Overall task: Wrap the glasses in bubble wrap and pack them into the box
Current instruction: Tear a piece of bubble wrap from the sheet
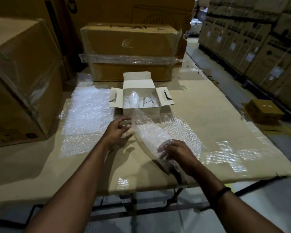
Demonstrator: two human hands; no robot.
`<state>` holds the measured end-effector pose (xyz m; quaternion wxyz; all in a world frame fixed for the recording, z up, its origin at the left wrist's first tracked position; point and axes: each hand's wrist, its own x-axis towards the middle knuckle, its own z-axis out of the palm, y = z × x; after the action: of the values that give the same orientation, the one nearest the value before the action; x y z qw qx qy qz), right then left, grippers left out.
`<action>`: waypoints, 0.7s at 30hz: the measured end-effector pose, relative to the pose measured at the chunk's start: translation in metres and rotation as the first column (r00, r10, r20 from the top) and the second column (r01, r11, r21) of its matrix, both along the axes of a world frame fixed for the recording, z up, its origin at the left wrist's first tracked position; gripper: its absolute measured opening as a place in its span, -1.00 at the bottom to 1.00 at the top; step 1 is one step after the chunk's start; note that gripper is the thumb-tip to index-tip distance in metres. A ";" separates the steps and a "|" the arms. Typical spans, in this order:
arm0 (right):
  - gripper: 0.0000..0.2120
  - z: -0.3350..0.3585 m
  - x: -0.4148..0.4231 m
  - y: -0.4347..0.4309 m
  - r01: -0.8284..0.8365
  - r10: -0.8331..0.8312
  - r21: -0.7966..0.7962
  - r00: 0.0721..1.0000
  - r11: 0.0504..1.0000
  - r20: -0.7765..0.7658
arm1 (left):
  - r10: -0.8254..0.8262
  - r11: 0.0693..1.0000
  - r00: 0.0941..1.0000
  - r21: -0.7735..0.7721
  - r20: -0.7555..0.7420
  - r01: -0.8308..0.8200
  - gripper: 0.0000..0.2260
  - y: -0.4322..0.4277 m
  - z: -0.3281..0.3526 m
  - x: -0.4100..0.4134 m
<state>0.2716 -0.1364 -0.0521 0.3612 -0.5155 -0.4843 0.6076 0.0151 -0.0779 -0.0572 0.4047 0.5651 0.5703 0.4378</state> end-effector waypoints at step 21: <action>-0.41 -0.019 0.095 0.047 0.175 -0.400 0.362 0.495 0.916 0.772 | -0.200 0.945 0.430 -0.058 -0.881 0.321 -0.57 0.012 -0.047 0.079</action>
<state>0.3668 -0.0893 -0.0713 0.2428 -0.7680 -0.5712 0.1581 0.0940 -0.0661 -0.1044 0.0841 0.8125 0.5745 0.0515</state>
